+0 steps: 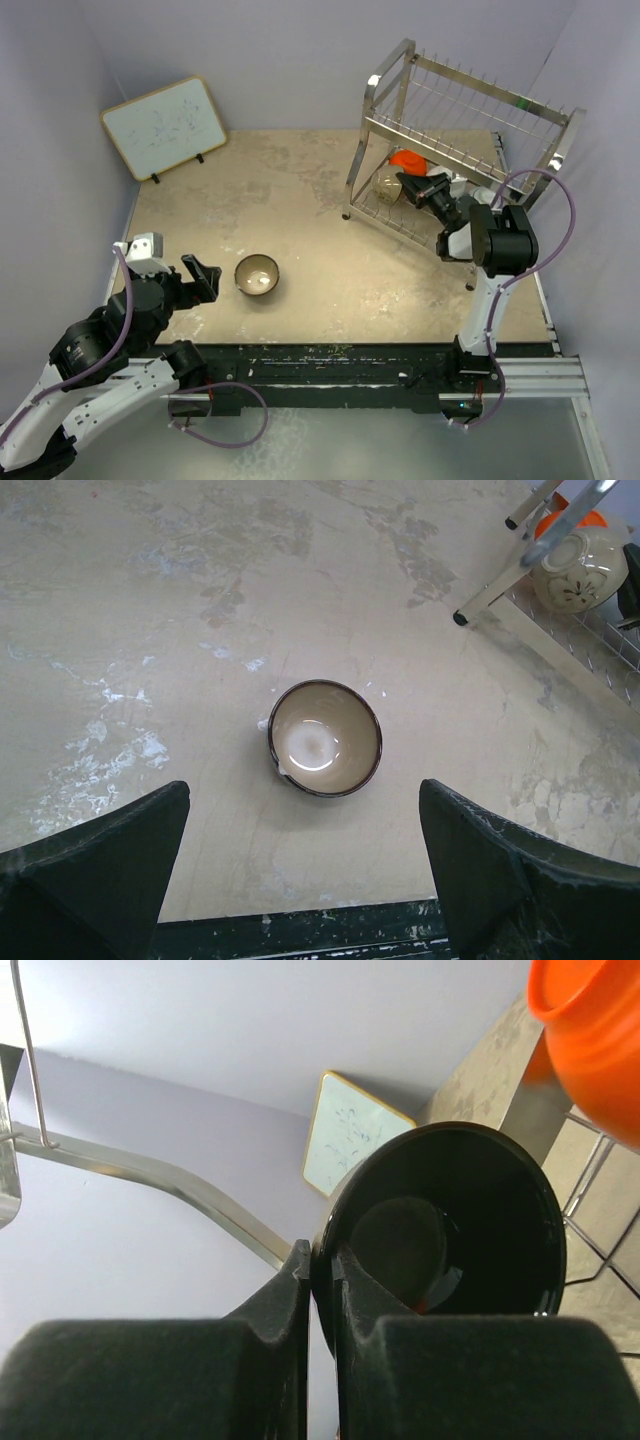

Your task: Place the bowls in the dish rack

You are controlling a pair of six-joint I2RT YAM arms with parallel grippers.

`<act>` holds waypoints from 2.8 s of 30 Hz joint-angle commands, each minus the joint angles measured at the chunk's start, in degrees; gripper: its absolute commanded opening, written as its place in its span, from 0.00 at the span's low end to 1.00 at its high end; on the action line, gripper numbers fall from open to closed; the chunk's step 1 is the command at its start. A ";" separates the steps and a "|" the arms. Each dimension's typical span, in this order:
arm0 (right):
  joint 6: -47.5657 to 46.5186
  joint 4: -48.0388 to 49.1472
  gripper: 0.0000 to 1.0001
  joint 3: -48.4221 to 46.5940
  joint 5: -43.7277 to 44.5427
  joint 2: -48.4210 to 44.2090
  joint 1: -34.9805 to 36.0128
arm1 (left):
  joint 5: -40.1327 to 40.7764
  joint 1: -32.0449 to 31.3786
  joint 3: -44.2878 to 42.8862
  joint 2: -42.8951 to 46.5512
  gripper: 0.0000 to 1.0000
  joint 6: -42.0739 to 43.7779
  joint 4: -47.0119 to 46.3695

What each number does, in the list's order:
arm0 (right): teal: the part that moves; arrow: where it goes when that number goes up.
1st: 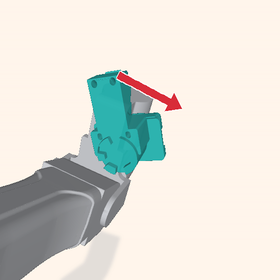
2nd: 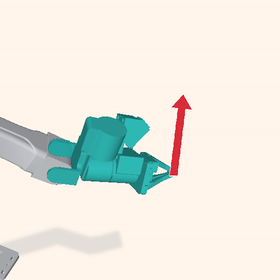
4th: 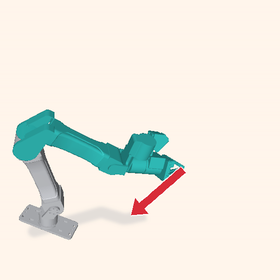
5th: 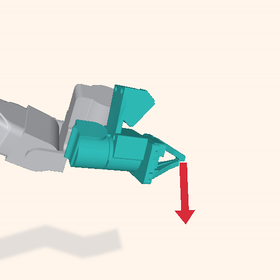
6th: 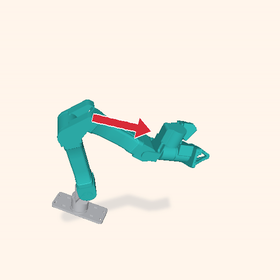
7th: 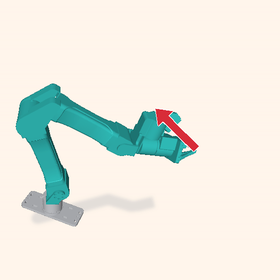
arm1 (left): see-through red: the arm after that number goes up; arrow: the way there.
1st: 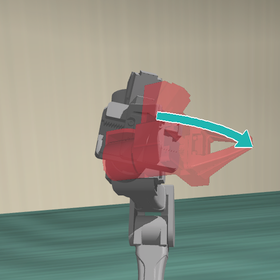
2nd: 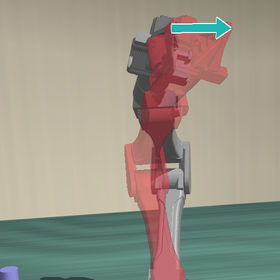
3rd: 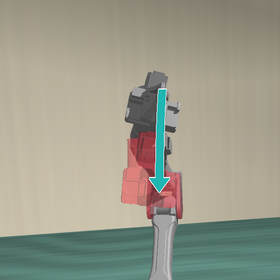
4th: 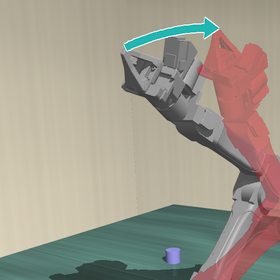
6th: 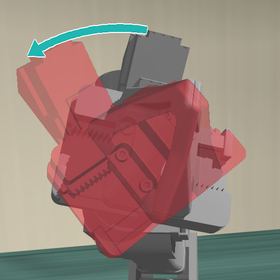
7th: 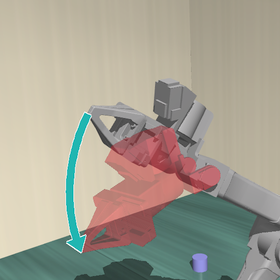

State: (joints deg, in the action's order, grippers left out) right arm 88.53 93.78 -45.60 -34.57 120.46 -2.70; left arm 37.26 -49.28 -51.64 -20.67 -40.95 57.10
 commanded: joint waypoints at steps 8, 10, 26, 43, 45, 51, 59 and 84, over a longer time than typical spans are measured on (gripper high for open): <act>-3.54 -1.03 0.18 6.57 3.02 -0.22 -2.18 | -0.19 -0.24 -0.55 -1.18 0.99 0.17 -1.11; -3.79 -1.16 0.20 7.64 3.68 -0.46 -2.22 | -0.17 -0.29 -0.53 -1.05 0.99 0.22 -1.12; -9.08 -9.24 0.43 10.27 7.65 -6.34 -2.40 | -0.35 -0.29 -0.57 -0.47 0.99 0.34 -1.20; -22.28 -34.61 0.70 7.83 15.46 -18.66 -2.40 | -0.69 -0.29 -0.44 0.40 0.99 0.87 -1.73; -23.93 -37.79 0.71 7.26 16.88 -19.74 -2.40 | -0.63 -0.29 -0.42 0.56 0.99 0.87 -1.73; -31.95 -46.83 0.76 5.61 21.51 -25.58 -2.32 | -0.69 -0.25 -0.38 0.48 0.99 0.91 -1.82; -34.99 -43.33 0.78 4.74 16.69 -27.20 -2.18 | -0.78 -0.28 -0.37 -0.09 0.99 1.09 -1.91; -39.44 -40.74 0.78 3.16 20.83 -29.89 12.66 | -0.79 -0.29 -0.39 0.33 0.99 0.96 -1.82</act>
State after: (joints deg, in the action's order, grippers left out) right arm 50.61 52.18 -39.13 -16.75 89.14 8.32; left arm 36.45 -49.28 -51.64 -20.40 -40.86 57.04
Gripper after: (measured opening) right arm 0.779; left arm 0.990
